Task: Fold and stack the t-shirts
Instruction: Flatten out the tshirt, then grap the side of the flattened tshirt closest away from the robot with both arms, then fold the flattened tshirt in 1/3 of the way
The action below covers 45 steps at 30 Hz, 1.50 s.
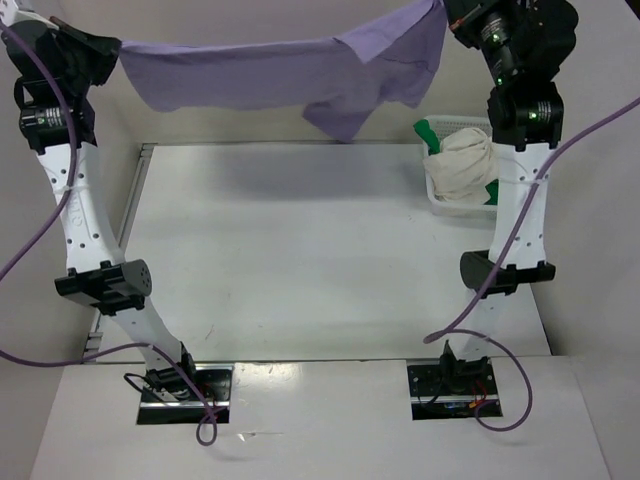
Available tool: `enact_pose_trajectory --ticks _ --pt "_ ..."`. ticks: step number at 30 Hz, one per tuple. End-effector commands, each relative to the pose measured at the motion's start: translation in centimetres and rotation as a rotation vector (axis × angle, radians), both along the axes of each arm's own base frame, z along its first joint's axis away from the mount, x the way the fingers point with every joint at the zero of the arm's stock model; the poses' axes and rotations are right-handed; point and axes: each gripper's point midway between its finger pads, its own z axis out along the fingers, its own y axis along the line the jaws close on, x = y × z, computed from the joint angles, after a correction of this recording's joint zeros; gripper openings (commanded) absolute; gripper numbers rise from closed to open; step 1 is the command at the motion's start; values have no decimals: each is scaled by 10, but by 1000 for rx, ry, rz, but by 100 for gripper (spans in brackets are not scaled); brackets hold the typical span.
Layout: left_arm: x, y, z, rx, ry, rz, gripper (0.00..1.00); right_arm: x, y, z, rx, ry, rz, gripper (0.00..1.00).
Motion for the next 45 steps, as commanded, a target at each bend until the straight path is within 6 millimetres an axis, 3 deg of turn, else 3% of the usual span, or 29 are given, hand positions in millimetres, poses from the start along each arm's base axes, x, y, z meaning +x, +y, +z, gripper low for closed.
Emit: enact_pose_trajectory --ticks 1,2,3,4,5,6,7,8,9,10,11,12,14,15,18,19,21,22,28,29,32,34,35,39,40,41,42,43,45 --pt "5 4 -13 -20 24 6 0 -7 -5 -6 -24 22 -8 0" --pt "9 5 -25 -15 52 6 0 -7 -5 -14 -41 45 -12 0" --pt "2 5 -24 -1 56 15 0 -7 -6 -27 -57 85 -14 0" --pt "1 6 -32 -6 76 24 0 12 -6 -81 -81 221 -22 0" --pt "-2 8 -49 2 110 34 0 -13 -10 -67 -95 173 -37 0" --pt "-4 7 -63 5 135 33 0 -1 -9 -133 -110 313 -31 0" --pt "-8 9 -78 10 165 44 0 -6 -10 -147 -122 321 -32 0" --pt "-18 10 -112 4 231 63 0 -29 -15 -148 -133 315 -48 0" --pt "-23 9 -131 11 266 60 0 -29 -17 -214 -147 450 -55 0" --pt "-37 9 -172 4 347 76 0 -44 -20 -259 -158 540 -59 0" --pt "-43 9 -162 11 325 86 0 -52 -21 -247 -154 511 -61 0" --pt "-52 7 -214 -16 436 81 0 -63 -18 -303 -168 630 -30 0" --pt "-70 -1 -250 -25 503 61 0 -84 -15 -343 -162 725 -2 0" --pt "-85 -5 -297 -51 604 55 0 -104 -11 -378 -154 807 32 0" --pt "-116 -10 -345 -81 705 60 0 -142 -9 -436 -140 975 60 0" --pt "-134 -9 -371 -110 759 63 0 -150 -8 -448 -126 1021 68 0" --pt "-158 -17 -396 -131 826 44 0 -180 -5 -473 -112 1145 103 0" --pt "-162 -15 -394 -135 828 53 0 -181 -2 -472 -107 1145 121 0" --pt "-215 -31 -431 -157 986 44 0 -245 7 -509 -44 1371 190 0" --pt "-217 -36 -429 -166 971 20 0 -253 6 -510 -44 1401 189 0" --pt "-210 -36 -421 -165 954 12 0 -251 6 -504 -53 1387 193 0" --pt "-201 -29 -414 -143 947 27 0 -233 10 -498 -27 1334 194 0" --pt "-196 -27 -414 -142 945 27 0 -212 14 -486 6 1259 197 0" --pt "-170 -25 -408 -173 913 7 0 -158 20 -472 29 1192 193 0" --pt "-164 -23 -408 -171 909 7 0 -136 19 -454 14 1130 186 0" --pt "-156 -22 -414 -193 916 5 0 -121 15 -465 5 1157 149 0" --pt "-150 -21 -413 -206 908 13 0 -103 16 -448 -10 1111 154 0" --pt "-141 -20 -407 -207 887 0 0 -91 17 -460 -22 1144 156 0" --pt "-128 -19 -411 -237 884 -1 0 -69 17 -449 -25 1111 148 0"
